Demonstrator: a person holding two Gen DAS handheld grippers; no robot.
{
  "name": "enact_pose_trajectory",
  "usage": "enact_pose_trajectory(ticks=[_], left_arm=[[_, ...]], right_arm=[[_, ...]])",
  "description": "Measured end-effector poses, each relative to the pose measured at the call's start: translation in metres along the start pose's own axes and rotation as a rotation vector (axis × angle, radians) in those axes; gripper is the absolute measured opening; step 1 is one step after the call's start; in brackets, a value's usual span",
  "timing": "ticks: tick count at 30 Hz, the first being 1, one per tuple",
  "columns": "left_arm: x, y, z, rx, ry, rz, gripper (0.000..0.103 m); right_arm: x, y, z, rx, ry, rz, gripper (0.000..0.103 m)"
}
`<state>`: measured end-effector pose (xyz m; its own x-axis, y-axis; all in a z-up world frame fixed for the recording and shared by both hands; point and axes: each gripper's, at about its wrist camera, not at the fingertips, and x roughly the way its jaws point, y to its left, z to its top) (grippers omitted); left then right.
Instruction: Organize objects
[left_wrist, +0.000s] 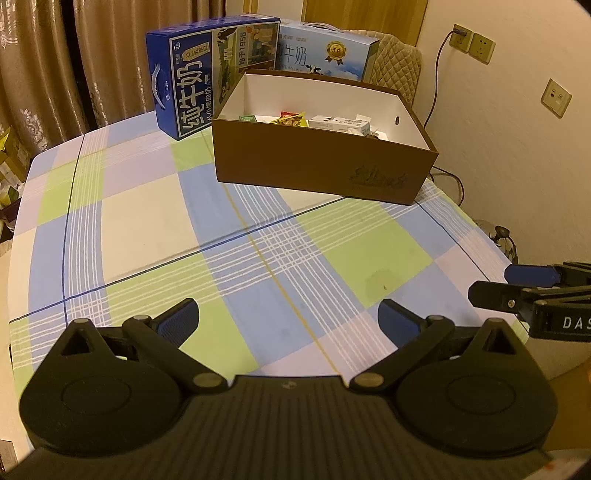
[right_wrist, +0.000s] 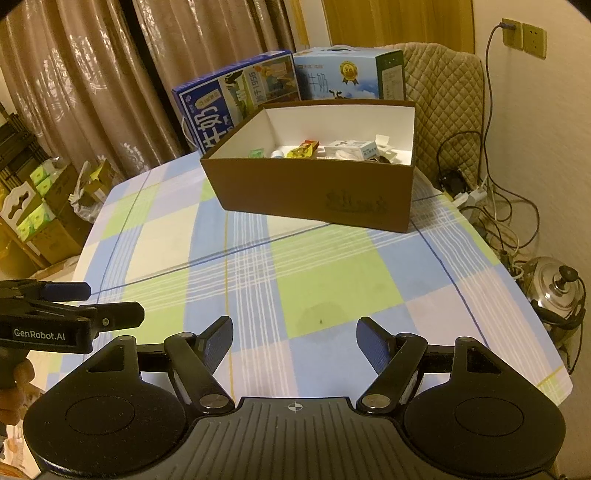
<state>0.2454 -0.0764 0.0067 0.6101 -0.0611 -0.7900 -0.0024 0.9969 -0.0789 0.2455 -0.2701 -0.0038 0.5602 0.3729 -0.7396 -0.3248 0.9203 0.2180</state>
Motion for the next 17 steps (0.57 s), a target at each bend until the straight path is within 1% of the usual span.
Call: enact_pose_trajectory(ticks=[13,17], left_arm=[[0.0051,0.0,0.0071,0.004,-0.007,-0.004,0.102],[0.009,-0.0012,0.0098,0.005,-0.008,0.007,0.102]], right_arm=[[0.0037,-0.002,0.0039,-0.002,0.004,0.001,0.071],[0.0072,-0.0041,0.0073,-0.001,0.007,0.0,0.071]])
